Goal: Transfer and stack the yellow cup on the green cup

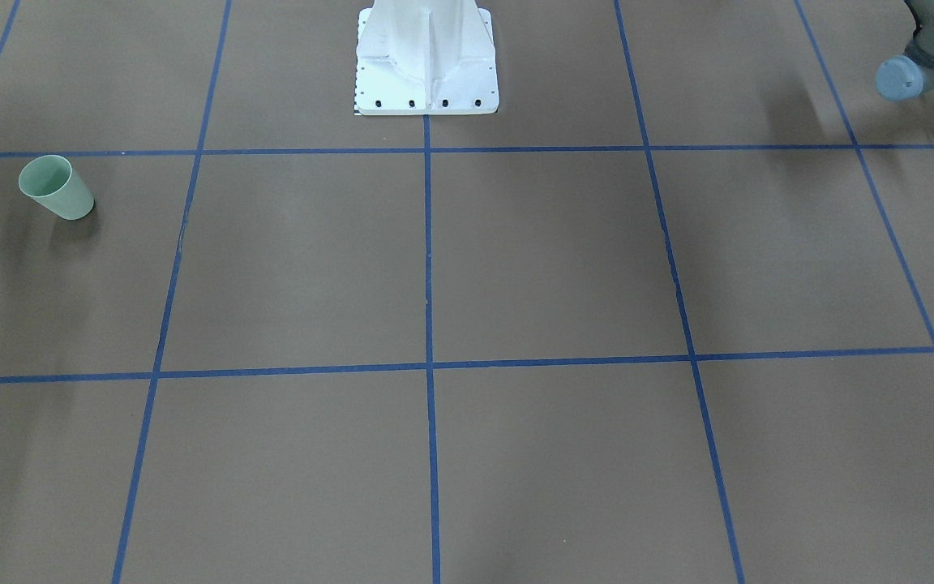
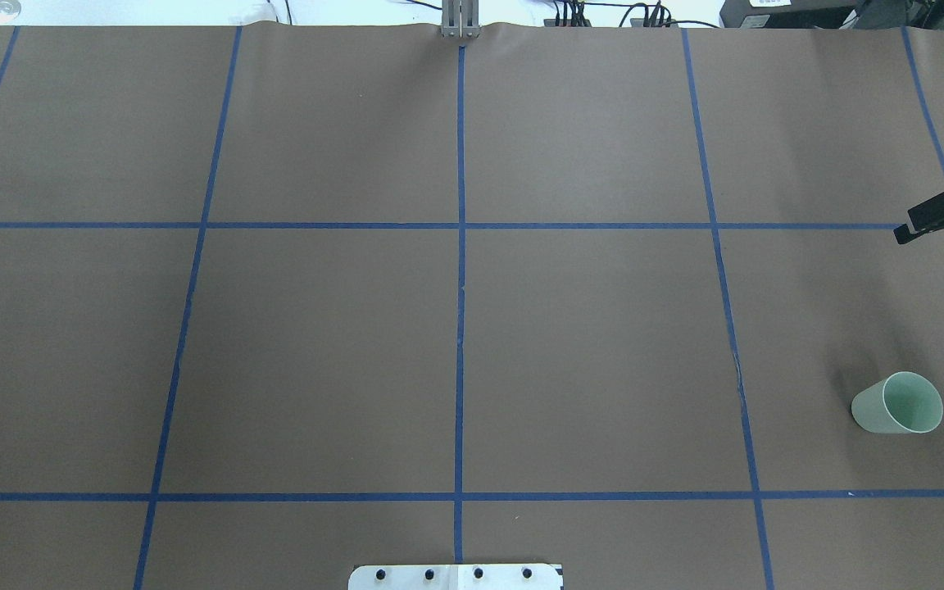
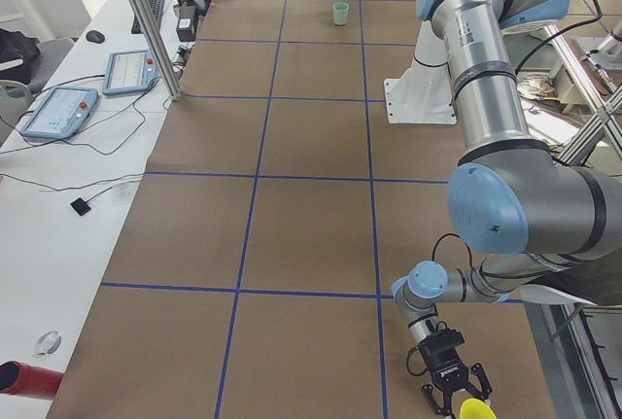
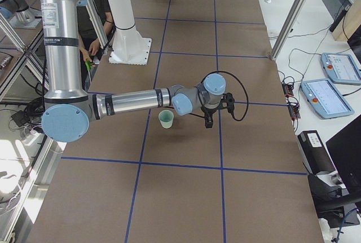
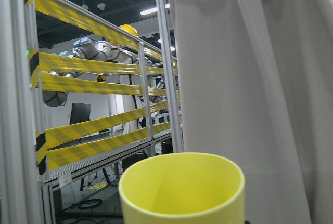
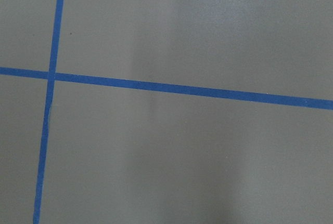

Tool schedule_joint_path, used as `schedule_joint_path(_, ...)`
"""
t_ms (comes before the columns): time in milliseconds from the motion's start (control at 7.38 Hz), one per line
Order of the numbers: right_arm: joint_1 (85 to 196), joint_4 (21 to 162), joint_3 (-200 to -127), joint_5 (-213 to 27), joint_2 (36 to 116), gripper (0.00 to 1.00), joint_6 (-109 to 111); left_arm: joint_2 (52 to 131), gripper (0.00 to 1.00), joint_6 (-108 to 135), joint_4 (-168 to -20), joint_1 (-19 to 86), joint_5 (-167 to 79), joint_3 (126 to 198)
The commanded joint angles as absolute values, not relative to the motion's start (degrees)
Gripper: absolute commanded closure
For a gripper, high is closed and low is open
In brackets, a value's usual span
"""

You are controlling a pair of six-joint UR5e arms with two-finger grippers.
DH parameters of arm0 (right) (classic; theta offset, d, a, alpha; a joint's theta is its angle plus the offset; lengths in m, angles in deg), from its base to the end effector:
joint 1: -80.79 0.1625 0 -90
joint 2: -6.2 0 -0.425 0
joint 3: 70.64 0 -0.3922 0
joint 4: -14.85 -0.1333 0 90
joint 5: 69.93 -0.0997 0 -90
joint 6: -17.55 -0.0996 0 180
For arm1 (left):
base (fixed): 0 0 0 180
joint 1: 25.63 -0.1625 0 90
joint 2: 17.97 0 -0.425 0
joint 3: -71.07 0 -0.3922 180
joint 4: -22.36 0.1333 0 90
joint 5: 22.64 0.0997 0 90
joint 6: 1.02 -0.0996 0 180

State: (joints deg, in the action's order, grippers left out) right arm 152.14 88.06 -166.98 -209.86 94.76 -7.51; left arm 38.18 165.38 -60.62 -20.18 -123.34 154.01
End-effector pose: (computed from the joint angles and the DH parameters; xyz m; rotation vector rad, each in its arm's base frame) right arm -0.1111 -0.5077 0.5511 0.0530 -0.9442 -0.0834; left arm 0.0427 -0.1194 0.9119 0.3737 -0.8562 -1.4119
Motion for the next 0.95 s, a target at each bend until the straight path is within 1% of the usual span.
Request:
schedule_joint_path(0, 152.2, 88.1, -167.1, -212.4, 94.7, 0.0, -9.2, 37.7, 0.42, 164.7, -63.9, -19.1, -109.8, 153.3)
schedule_joint_path(271, 152.2, 88.1, -167.1, -212.6, 94.6, 0.0, -9.3, 37.9, 0.42, 163.7, -71.2, -17.9, -101.3, 148.5)
schedule_joint_path(542, 152.2, 88.1, -166.1, -212.7, 93.5, 0.0, -9.5, 37.8, 0.42, 158.4, -76.7, -17.7, -92.1, 147.7)
schedule_joint_path(678, 152.2, 88.2, -166.0, -212.7, 93.5, 0.0, -9.5, 37.9, 0.42, 156.1, -82.1, -17.6, -88.1, 145.4)
schedule_joint_path(814, 152.2, 88.2, -165.6, -212.8, 93.1, 0.0, -9.5, 38.1, 0.42, 152.2, -82.7, -16.5, -89.3, 144.3)
